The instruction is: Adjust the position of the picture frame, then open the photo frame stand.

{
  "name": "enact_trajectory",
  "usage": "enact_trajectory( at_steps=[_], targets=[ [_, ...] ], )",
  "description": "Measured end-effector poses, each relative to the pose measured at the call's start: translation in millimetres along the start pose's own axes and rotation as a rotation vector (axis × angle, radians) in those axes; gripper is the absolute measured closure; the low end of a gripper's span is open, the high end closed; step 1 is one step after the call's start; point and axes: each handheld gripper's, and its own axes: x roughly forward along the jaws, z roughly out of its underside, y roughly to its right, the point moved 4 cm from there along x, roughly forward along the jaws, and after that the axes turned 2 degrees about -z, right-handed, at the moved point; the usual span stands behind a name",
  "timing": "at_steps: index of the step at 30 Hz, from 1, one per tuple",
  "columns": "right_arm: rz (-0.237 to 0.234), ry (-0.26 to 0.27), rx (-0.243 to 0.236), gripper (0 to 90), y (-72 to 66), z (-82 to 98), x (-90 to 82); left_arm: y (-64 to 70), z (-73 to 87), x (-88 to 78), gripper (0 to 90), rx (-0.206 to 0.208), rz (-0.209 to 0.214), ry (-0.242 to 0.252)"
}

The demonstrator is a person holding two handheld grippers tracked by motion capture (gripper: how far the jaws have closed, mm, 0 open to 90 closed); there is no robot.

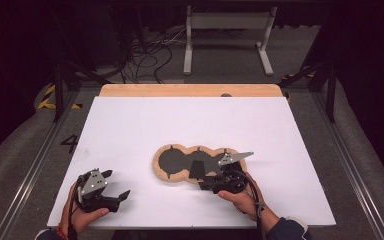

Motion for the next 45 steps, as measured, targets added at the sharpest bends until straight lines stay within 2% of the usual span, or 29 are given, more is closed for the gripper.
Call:
enact_trajectory(
  at_steps=[2,7,12,16,19,21,25,29,30,33,36,41,43,45],
  targets=[
    [-0.016,0.017,0.03,64.0,1.1,-1.5,-0.9,-0.4,0.4,1.3,8.9,0.0,0.003,-0.004],
    [-0.026,0.02,0.042,59.5,0.3,-1.6,-0.7,2.0,0.4,3.6,10.7,0.007,-0.011,-0.016],
    [-0.049,0.028,0.069,58.0,1.9,-1.5,-0.9,1.2,0.0,4.5,11.2,-0.001,-0.016,-0.018],
    [-0.065,0.037,0.097,58.0,3.6,-1.4,-1.3,2.0,-0.4,5.8,11.2,0.009,-0.018,-0.027],
    [-0.088,0.054,0.148,55.3,4.8,-4.0,-1.9,2.2,-0.6,6.1,11.2,0.007,-0.017,-0.026],
    [-0.093,0.056,0.149,54.4,4.7,-5.2,-1.7,2.4,-0.4,5.8,11.2,0.008,-0.016,-0.027],
    [-0.113,0.081,0.203,54.0,9.0,-5.8,-4.1,2.4,-0.3,5.6,11.2,0.013,-0.011,-0.026],
    [-0.127,0.089,0.213,53.8,10.4,-6.6,-4.4,2.4,-0.2,5.9,11.2,0.013,-0.01,-0.032],
    [-0.134,0.099,0.229,53.8,11.5,-7.8,-5.1,2.5,-0.3,5.9,11.2,0.012,-0.009,-0.031],
    [-0.128,0.119,0.241,51.5,13.7,-12.0,-6.1,2.6,-0.3,5.8,11.2,0.014,-0.008,-0.03],
    [-0.132,0.112,0.245,51.3,14.4,-11.2,-4.0,2.2,-0.2,5.1,11.2,0.013,-0.008,-0.029],
    [-0.14,0.131,0.272,46.5,16.4,-12.6,-5.7,3.4,-1.6,4.2,11.1,0.012,-0.014,-0.023],
    [-0.14,0.128,0.271,46.2,16.6,-12.9,-6.0,3.8,-3.0,4.1,11.3,-0.001,-0.003,-0.016],
    [-0.151,0.14,0.298,46.0,18.6,-13.2,-5.3,2.9,-5.9,5.2,11.6,-0.016,0.013,0.0]
  ],
)
